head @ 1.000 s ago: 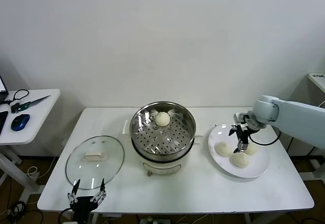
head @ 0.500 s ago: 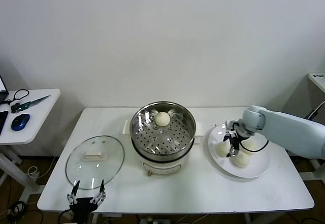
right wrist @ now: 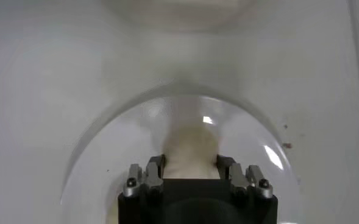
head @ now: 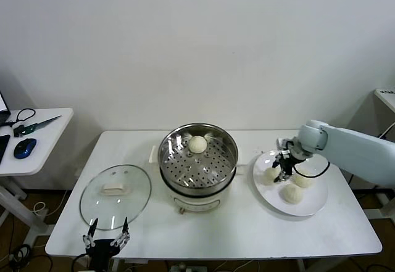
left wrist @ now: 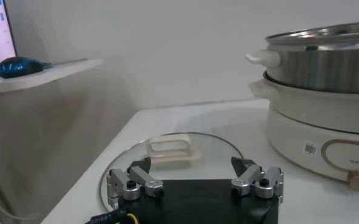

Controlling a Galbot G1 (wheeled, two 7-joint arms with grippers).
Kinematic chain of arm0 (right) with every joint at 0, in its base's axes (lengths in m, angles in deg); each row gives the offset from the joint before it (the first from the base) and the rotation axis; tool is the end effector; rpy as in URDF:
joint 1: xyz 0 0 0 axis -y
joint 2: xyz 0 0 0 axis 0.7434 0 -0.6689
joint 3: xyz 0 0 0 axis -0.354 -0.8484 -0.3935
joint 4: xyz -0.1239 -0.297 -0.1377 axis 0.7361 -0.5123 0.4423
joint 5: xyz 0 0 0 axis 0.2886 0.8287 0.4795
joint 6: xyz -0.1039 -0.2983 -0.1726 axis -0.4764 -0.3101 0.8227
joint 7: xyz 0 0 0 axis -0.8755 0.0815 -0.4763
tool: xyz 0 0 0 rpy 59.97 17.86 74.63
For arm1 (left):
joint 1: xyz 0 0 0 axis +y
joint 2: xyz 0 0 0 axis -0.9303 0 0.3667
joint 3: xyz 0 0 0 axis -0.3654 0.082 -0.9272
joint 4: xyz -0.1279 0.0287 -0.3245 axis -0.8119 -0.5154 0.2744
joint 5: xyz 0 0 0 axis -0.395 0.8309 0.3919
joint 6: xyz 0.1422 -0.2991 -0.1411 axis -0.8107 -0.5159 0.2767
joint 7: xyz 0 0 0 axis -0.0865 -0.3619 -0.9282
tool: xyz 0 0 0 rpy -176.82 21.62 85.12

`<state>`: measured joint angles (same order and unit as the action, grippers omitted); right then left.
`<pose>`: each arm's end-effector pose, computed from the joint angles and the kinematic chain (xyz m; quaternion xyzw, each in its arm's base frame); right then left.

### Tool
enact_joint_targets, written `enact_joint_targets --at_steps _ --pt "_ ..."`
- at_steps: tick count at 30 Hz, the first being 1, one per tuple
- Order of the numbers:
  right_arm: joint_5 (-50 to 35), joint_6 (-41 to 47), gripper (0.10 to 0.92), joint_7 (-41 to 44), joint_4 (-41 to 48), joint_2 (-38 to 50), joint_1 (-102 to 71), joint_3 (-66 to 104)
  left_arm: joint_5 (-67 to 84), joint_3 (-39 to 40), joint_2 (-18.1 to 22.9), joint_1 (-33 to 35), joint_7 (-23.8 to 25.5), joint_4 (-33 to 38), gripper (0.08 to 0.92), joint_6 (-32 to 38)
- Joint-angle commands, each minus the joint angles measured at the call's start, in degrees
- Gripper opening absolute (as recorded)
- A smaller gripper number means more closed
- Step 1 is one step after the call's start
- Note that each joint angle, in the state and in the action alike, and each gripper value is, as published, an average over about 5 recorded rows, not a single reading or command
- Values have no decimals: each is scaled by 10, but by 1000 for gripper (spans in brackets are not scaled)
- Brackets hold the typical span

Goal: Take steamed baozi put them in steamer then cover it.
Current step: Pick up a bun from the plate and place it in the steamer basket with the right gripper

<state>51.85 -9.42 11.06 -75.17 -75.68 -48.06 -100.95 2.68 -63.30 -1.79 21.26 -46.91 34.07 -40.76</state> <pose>0.5505 -0.1373 -0.1451 0.4895 -0.5904 0.4873 0.4175 0.1080 0.0471 -0.3608 0.0633 -0.9836 -0.0537 0.1602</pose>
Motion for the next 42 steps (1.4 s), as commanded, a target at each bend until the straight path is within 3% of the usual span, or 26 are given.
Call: enact_joint_targets --at_steps 1,6,14,23,34,42 --pt "-159 -10 585 53 -89 -39 351 -193 0 0 0 0 0 0 823 0" --pt "-274 24 584 35 -153 -103 425 -171 0 2 -3 -1 0 2 823 0" --pt "-331 124 585 -96 -207 -230 327 -83 2 6 -3 -1 0 6 823 1" --pt "-294 183 585 -166 -126 -334 176 -60 0 7 -1 2 -2 5 823 5" --pt "-227 181 585 -166 5 -391 75 -46 3 0 -2 -3 -2 0 823 5" --pt "-207 176 585 -162 42 -407 40 -43 3 -2 -5 -2 -2 -2 823 5"
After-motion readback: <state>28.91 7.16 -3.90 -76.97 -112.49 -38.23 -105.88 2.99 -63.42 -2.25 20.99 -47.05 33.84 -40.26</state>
